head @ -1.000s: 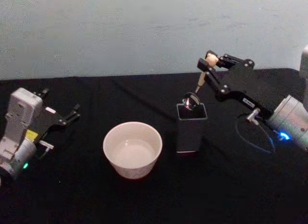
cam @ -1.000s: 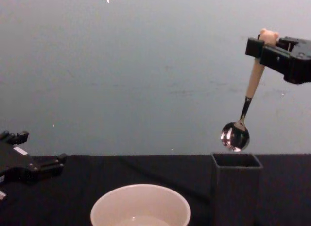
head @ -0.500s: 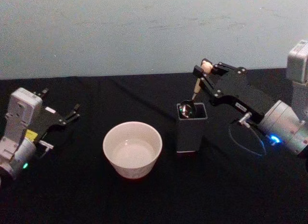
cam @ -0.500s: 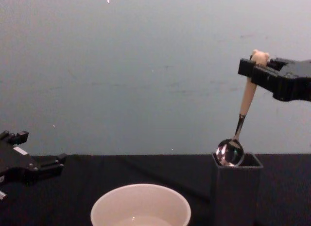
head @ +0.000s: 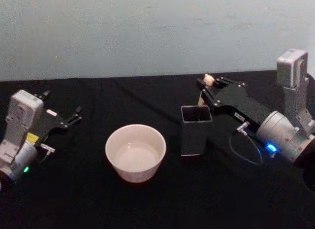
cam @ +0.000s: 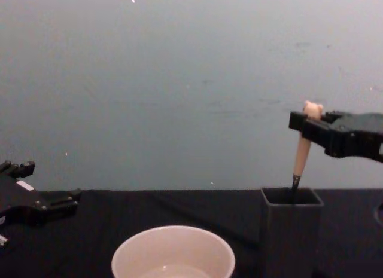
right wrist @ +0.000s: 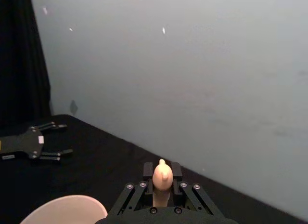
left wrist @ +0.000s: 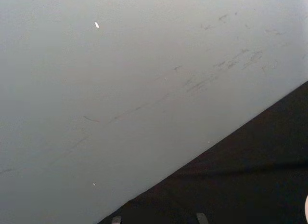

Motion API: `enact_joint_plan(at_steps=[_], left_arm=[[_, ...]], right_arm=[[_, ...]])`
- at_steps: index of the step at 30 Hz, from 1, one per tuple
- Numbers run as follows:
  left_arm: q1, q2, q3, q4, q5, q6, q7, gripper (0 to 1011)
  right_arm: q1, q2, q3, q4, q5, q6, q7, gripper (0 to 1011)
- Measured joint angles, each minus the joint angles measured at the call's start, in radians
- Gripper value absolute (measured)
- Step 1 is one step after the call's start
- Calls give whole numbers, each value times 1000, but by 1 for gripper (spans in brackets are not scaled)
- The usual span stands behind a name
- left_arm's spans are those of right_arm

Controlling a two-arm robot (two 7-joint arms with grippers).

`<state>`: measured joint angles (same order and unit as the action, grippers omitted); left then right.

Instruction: Pick up the stirring spoon with one hand, stir inside the cup, then place it back in its original position.

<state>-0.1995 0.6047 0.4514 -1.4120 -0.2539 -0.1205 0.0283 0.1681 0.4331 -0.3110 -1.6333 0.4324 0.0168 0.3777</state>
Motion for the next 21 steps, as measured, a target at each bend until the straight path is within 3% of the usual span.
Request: enact_joint_plan(at_steps=[6,21], left_arm=[[0,0,0,0,0,0,0,1001],[0,0,0,0,0,0,0,1001]], right_arm=[[-5,-22,-1,21,5,33,-21,213],[-4,-46,-5,59,3,54,-34,213]])
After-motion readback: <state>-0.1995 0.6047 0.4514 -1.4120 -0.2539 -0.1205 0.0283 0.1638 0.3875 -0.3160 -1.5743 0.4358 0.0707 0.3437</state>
